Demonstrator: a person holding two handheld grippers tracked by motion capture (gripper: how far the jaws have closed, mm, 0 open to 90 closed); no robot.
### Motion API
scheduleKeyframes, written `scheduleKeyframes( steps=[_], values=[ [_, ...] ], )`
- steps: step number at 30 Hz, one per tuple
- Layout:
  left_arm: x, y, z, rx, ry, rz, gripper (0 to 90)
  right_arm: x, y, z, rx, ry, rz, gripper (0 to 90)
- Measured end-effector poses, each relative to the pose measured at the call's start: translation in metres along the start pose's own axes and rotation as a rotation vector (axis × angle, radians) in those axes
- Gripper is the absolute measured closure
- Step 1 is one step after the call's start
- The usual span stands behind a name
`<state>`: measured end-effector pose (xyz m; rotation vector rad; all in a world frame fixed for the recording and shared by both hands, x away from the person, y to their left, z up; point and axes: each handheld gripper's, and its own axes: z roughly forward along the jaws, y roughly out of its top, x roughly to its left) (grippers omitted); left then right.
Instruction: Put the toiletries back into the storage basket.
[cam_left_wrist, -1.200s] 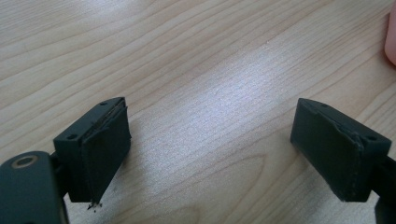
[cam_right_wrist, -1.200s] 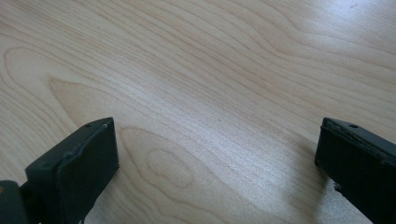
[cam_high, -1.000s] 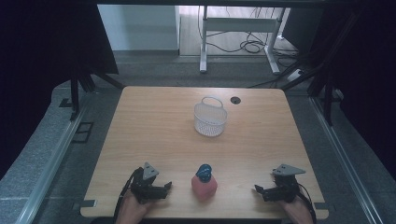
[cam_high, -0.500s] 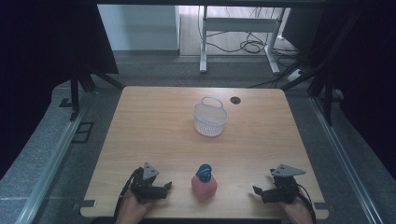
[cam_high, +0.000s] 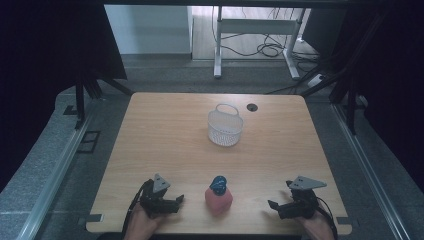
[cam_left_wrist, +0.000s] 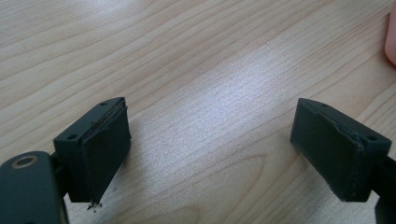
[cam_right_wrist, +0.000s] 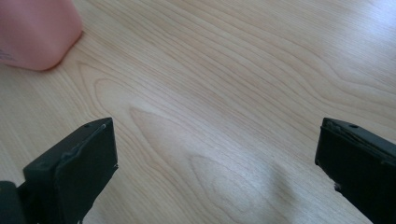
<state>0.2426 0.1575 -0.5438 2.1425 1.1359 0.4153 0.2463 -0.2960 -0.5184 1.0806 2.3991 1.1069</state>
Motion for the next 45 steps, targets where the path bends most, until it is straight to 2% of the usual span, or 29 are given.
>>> scheduleKeyframes(
  steps=[3,10,17,24,45],
  values=[
    [0.0,0.0,0.0,0.0,0.0,0.0,11.6,0.002,0.002,-0.001,-0.008,0.017,0.006,0.0],
    [0.0,0.0,0.0,0.0,0.001,0.0,11.7,0.01,0.008,-0.002,-0.029,0.042,-0.014,0.0],
    [0.0,0.0,0.0,-0.001,0.004,-0.003,11.7,0.016,0.014,-0.003,-0.05,0.077,-0.002,0.0],
    [-0.001,0.0,0.0,0.0,0.005,-0.004,11.7,0.023,0.022,-0.003,-0.04,0.093,-0.018,0.0],
    [-0.001,0.0,0.0,0.0,0.006,-0.004,11.7,0.044,0.041,-0.004,-0.059,0.161,-0.059,0.0]
  ],
)
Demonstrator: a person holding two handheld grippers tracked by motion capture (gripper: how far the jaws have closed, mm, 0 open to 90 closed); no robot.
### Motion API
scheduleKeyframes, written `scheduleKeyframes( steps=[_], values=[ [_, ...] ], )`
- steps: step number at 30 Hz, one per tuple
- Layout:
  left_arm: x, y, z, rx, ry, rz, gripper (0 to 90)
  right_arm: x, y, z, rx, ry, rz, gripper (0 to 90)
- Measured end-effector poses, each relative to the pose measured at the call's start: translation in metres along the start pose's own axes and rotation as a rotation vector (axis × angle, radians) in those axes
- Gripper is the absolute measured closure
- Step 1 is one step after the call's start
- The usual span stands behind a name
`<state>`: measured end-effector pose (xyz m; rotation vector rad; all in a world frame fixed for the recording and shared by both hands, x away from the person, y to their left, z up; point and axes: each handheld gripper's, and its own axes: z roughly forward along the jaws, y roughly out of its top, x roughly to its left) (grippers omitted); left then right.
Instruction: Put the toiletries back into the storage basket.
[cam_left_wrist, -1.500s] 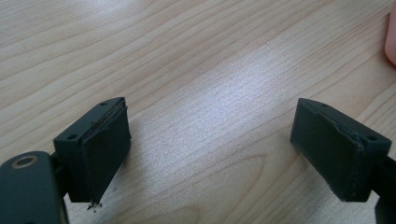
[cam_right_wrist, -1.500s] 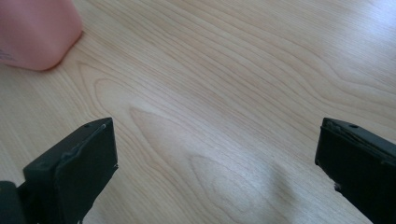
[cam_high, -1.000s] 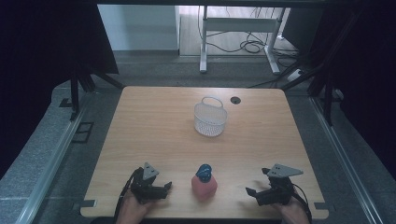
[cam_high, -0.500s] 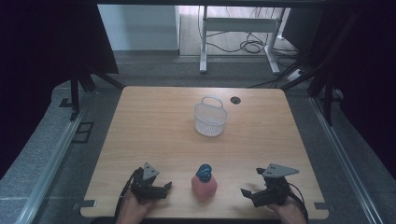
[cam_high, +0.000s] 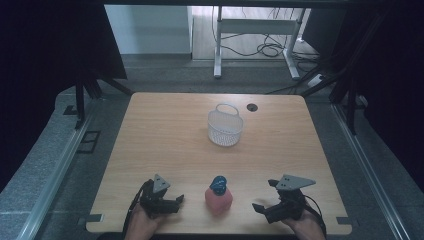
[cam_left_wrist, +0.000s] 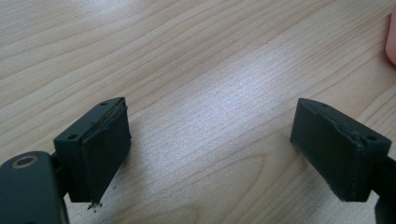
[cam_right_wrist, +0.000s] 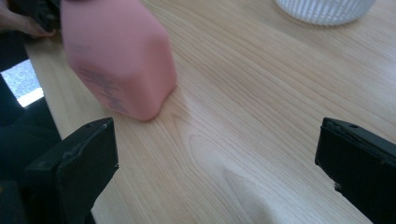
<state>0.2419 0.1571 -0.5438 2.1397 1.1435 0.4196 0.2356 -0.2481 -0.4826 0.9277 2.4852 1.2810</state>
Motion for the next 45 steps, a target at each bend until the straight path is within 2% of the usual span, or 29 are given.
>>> scheduleKeyframes(
  steps=[15,23,31,35,44,45],
  values=[
    [0.0,0.0,0.0,0.001,0.002,-0.001,11.7,0.02,0.021,0.004,-0.021,0.051,-0.045,0.8],
    [0.0,0.0,0.0,0.001,0.003,-0.002,11.7,0.026,0.031,0.012,0.001,0.088,-0.077,4.1],
    [0.0,0.0,0.0,0.001,0.003,-0.003,11.7,0.031,0.041,0.02,0.011,0.131,-0.103,13.3],
    [0.0,0.0,0.0,0.002,0.004,-0.003,11.7,0.034,0.046,0.023,0.014,0.15,-0.116,14.3],
    [0.0,0.0,0.0,0.002,0.004,-0.003,11.7,0.039,0.058,0.03,0.011,0.171,-0.139,21.4],
    [0.0,0.0,0.0,0.002,0.003,-0.003,11.7,0.04,0.061,0.032,0.008,0.178,-0.138,24.9]
  ],
)
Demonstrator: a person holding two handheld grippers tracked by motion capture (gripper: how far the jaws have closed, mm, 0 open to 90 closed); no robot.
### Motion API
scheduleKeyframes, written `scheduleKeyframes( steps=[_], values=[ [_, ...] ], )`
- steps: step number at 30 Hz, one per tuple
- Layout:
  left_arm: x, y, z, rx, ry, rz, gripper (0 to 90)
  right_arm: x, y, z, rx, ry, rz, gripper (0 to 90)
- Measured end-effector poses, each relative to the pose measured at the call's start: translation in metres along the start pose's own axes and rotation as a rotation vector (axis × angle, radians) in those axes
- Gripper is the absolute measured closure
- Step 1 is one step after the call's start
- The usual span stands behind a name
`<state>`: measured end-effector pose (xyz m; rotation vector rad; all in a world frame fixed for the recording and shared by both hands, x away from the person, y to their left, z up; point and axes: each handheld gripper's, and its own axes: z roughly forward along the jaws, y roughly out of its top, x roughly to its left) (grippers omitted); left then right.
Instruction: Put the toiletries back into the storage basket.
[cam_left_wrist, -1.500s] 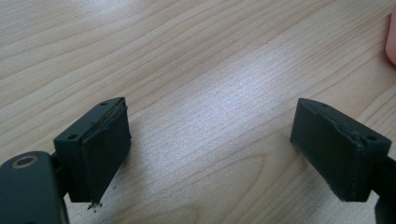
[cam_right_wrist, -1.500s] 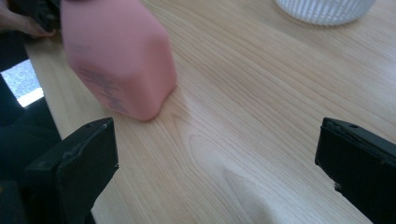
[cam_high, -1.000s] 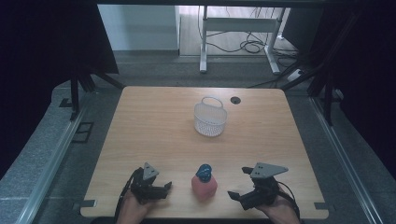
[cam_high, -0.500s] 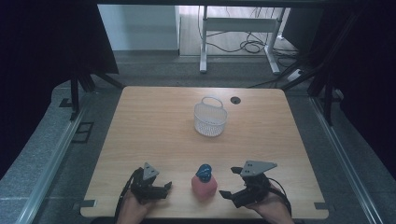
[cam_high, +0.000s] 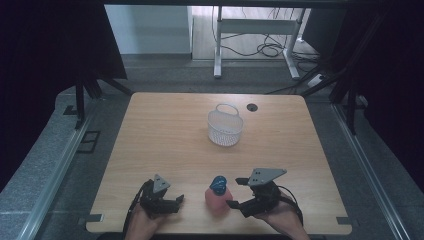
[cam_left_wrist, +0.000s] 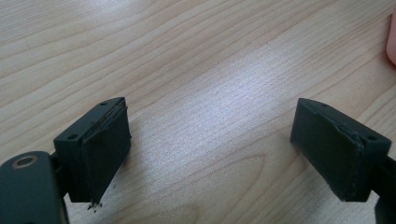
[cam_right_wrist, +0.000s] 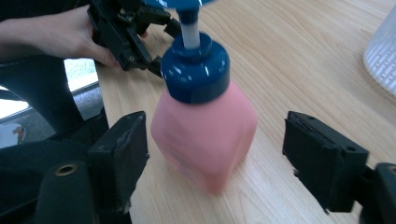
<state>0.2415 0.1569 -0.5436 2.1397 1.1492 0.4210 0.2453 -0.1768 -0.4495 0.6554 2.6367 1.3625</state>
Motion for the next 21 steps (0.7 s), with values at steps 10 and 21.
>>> scheduleKeyframes(
  steps=[10,21],
  values=[
    [0.0,0.0,0.0,0.001,-0.001,0.0,11.7,0.001,0.013,0.008,-0.01,0.034,-0.012,36.8],
    [0.0,0.0,0.0,0.0,-0.001,0.0,11.7,0.001,0.024,0.018,-0.002,0.048,-0.026,42.9]
  ],
)
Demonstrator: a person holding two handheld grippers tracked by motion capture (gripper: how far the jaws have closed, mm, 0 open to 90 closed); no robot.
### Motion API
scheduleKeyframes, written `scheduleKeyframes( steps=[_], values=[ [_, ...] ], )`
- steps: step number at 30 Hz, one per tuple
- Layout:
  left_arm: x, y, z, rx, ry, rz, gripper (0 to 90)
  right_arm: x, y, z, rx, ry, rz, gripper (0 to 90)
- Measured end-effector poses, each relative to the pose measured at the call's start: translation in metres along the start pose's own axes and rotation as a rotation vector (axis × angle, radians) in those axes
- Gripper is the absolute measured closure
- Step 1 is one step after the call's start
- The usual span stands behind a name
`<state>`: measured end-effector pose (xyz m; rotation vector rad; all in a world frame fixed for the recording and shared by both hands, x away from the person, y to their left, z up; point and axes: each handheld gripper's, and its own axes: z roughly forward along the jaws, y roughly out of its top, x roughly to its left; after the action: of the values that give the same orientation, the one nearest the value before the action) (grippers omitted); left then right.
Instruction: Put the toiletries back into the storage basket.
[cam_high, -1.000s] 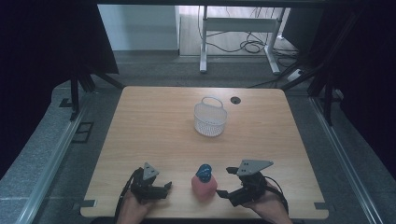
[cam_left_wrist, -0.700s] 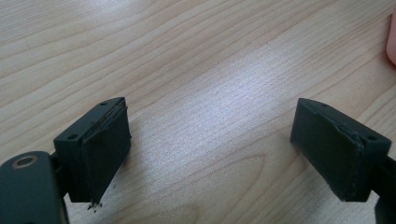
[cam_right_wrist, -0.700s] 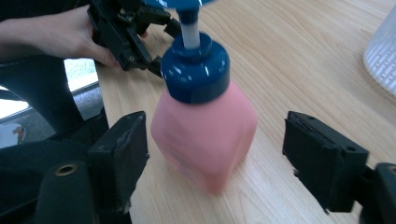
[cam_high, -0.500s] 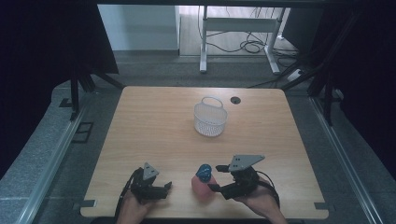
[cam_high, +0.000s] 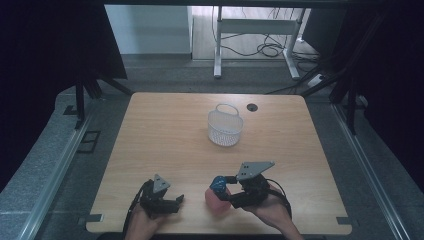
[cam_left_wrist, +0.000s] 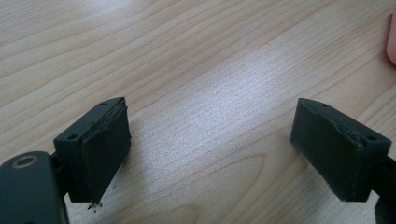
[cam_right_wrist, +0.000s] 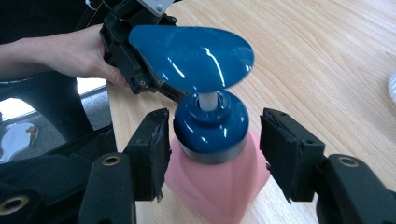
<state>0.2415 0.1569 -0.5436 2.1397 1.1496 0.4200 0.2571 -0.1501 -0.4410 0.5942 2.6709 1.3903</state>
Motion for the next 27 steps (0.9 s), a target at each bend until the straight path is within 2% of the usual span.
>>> scheduleKeyframes(
  steps=[8,12,21,27],
  values=[
    [0.0001,0.0,0.0,0.0,-0.001,0.0,11.7,0.0001,0.0037,0.0069,0.01,-0.008,-0.012,45.2],
    [0.0,0.0,0.0001,-0.001,-0.001,0.0,11.7,0.0003,0.0049,0.0072,0.014,0.0,-0.015,49.2],
    [0.0,0.0,0.0,-0.001,-0.001,0.0,11.7,0.0027,0.0086,0.0069,0.036,-0.011,-0.049,51.6],
    [0.0,0.0,0.0,-0.001,-0.001,0.0,11.7,0.005,0.0097,0.0064,0.046,-0.022,-0.056,51.8]
  ],
)
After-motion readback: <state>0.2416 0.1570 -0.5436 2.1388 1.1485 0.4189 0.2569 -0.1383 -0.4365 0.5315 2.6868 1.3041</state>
